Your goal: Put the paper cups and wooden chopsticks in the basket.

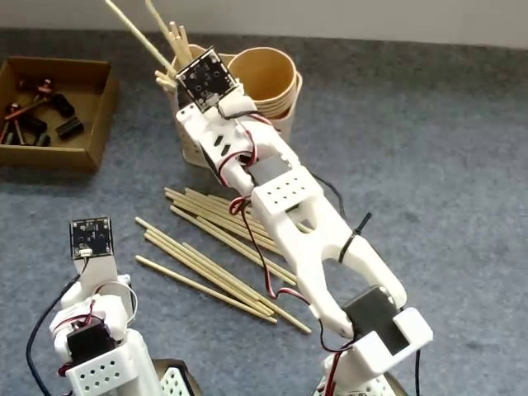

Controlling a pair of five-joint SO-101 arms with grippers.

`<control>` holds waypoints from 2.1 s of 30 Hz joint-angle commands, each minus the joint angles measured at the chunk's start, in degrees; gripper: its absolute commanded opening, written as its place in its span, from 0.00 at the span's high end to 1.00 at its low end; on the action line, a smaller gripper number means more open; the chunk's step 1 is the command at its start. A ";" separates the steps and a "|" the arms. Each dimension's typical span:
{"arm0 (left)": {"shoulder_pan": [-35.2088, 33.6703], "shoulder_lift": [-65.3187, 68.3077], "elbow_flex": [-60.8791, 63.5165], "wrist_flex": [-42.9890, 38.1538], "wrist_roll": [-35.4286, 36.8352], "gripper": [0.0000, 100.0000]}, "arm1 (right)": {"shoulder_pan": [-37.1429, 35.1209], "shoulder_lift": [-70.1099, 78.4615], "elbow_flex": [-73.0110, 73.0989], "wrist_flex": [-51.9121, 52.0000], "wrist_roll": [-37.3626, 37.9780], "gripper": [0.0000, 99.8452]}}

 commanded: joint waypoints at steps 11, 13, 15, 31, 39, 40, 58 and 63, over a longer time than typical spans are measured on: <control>-0.84 -0.31 0.48 -1.05 -0.09 0.99 | -5.05 -21.05 1.80 13.76 -0.35 1.00; -0.84 -0.31 0.48 -1.05 -0.18 0.99 | -5.14 -24.84 3.38 16.75 -0.26 0.99; -0.84 -0.31 0.48 -1.05 -0.18 0.99 | -5.76 -28.70 5.67 19.21 -0.26 0.99; -0.57 -0.31 0.57 -1.05 -0.26 0.99 | -4.00 -64.13 44.00 23.25 -0.26 0.99; -0.48 -0.40 0.57 -1.05 -0.26 0.99 | 1.71 -84.79 61.58 27.74 -0.26 0.99; -0.48 -0.40 0.57 -1.05 -0.26 0.99 | 2.42 -87.25 63.52 27.91 -0.26 0.99; -3.47 -0.40 -2.68 -1.05 -0.26 0.99 | 23.60 -107.21 76.53 33.63 -11.78 0.99; -5.14 -0.40 -7.43 -6.51 -0.44 0.99 | 30.46 -107.30 79.96 30.64 -12.31 0.99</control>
